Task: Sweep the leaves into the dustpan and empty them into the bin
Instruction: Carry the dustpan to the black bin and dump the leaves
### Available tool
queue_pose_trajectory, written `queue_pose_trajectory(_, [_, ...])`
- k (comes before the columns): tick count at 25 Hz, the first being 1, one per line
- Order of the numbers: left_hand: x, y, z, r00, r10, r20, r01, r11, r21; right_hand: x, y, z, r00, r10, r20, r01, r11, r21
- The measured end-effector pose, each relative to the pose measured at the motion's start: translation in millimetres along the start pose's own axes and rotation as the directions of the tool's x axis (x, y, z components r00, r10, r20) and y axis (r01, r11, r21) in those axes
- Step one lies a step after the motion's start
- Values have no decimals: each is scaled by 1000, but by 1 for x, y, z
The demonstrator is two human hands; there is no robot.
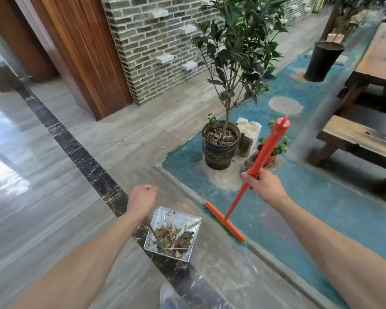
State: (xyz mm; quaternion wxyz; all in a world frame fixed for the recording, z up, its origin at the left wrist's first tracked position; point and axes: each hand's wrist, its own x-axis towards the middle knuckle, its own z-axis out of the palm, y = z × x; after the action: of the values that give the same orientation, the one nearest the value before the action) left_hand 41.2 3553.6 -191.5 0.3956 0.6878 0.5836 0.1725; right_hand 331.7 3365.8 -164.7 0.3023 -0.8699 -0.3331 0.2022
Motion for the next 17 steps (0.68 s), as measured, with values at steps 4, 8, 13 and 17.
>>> queue_pose_trajectory(4, [74, 17, 9, 999, 32, 13, -33, 999, 9, 80, -29, 17, 999, -20, -34, 18, 997, -73])
queue_pose_trajectory(8, [166, 30, 15, 997, 45, 58, -44, 999, -12, 159, -61, 41, 998, 17, -67, -25, 992, -127])
queue_pose_trajectory(13, [267, 46, 23, 992, 9, 129, -1, 998, -63, 250, -99, 65, 987, 139, -83, -154, 964, -218])
queue_pose_trajectory(17, [322, 62, 30, 982, -22, 186, 26, 999, -21, 303, -106, 85, 972, 227, -56, -233, 935, -265])
